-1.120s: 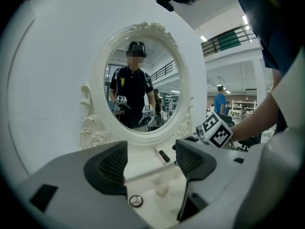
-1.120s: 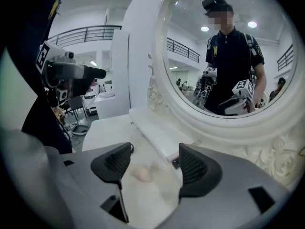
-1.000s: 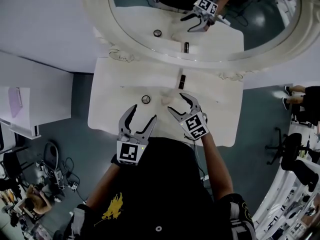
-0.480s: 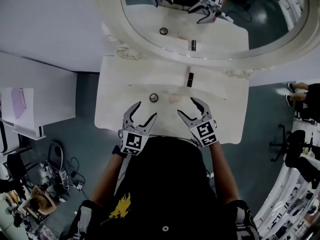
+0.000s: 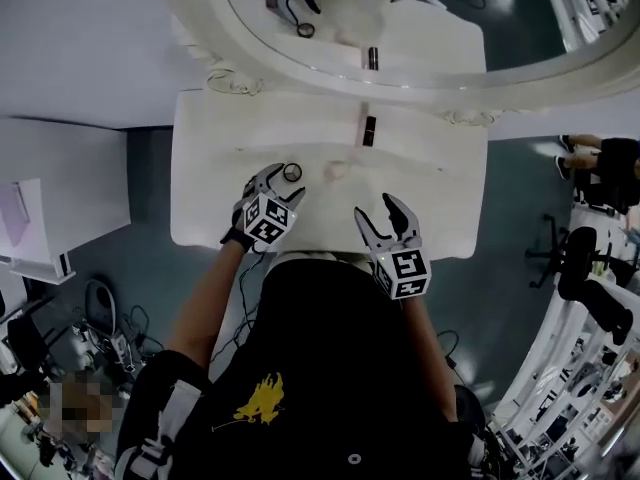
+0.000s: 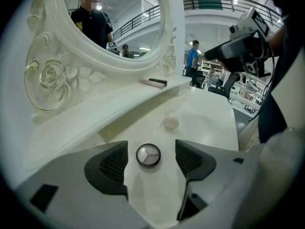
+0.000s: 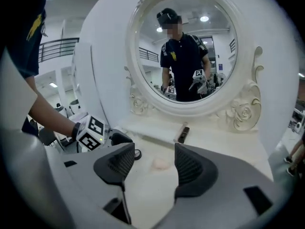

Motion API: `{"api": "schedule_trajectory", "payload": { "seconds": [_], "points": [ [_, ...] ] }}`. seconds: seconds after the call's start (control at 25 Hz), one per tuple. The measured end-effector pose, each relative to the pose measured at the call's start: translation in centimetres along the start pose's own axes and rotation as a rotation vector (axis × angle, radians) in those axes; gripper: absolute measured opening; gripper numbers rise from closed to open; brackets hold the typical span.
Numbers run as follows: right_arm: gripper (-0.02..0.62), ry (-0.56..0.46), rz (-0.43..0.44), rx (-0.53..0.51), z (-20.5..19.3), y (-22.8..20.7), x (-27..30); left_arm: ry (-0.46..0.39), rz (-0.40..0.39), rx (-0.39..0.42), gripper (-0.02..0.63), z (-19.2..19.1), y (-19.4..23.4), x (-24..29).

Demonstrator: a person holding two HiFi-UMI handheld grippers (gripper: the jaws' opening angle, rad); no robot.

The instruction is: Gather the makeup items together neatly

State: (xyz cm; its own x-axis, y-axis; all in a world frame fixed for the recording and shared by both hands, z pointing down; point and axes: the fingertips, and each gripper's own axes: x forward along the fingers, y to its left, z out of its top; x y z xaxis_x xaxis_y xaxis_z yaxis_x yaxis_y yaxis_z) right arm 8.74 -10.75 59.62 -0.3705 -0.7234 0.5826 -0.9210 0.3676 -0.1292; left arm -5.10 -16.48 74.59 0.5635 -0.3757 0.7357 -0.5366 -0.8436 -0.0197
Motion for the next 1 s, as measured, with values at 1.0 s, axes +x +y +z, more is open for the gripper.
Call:
{"api": "schedule_trajectory", "payload": {
  "seconds": [1.0],
  "points": [
    [0.23,-0.114,-0.164,0.274,-2.3,-5.2,-4.7,0.047,-0.068,0.262,0.227,6.8,-2.4,1.6]
  ]
}}
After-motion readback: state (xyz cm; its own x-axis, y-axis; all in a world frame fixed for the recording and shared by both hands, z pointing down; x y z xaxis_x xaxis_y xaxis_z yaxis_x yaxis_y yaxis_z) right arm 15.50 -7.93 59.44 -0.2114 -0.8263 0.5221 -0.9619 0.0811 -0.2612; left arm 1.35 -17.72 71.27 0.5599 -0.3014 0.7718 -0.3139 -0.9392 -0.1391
